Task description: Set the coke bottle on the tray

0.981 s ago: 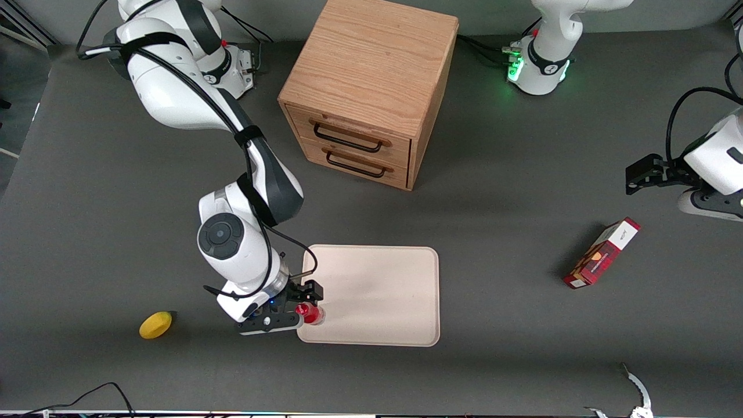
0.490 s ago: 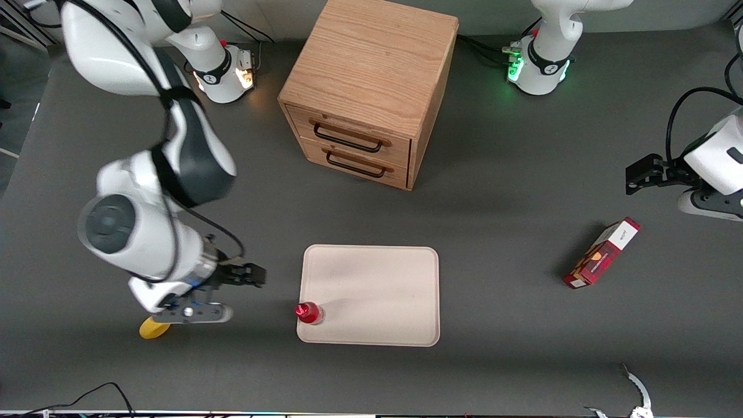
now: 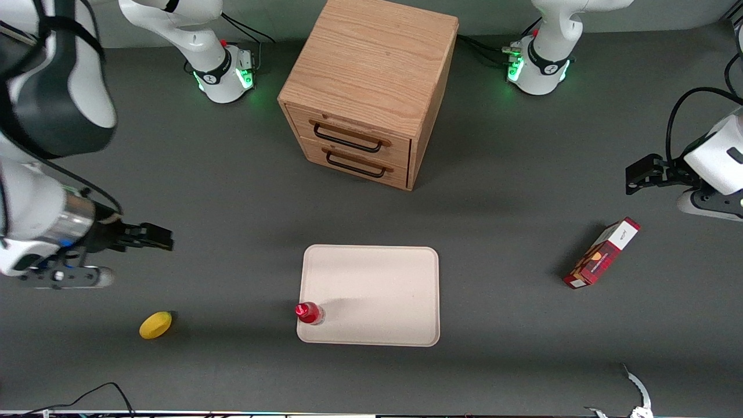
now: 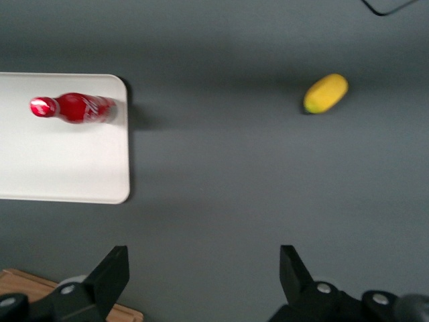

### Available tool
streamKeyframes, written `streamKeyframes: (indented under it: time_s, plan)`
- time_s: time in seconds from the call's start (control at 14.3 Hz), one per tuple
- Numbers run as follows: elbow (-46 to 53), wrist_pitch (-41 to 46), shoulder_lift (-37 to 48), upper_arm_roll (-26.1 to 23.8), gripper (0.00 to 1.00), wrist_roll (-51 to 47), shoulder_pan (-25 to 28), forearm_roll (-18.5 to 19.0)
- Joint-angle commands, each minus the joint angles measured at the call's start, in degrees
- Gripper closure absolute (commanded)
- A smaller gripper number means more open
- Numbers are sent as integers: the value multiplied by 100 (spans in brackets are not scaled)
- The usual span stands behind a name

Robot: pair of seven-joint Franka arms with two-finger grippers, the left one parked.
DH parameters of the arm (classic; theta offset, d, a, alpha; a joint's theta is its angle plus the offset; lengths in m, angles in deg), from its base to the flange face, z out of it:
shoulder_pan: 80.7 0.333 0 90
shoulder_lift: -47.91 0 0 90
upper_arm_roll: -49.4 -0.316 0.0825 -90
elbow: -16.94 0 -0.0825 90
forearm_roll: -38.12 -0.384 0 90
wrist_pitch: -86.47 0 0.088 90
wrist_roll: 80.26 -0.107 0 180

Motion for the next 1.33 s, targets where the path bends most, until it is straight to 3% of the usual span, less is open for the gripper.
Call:
streamKeyframes:
  time_s: [0.0,0.42,0.84,1.26]
  plan:
    - [-302,359,464,-65,0,514,-334,-131]
    - [-442,299,605,-65,0,481,-396,-52]
    - [-1575,-78,1589,14,0,244,-308,-149]
    - [-1550,-44,1572,295,0,243,8,-236]
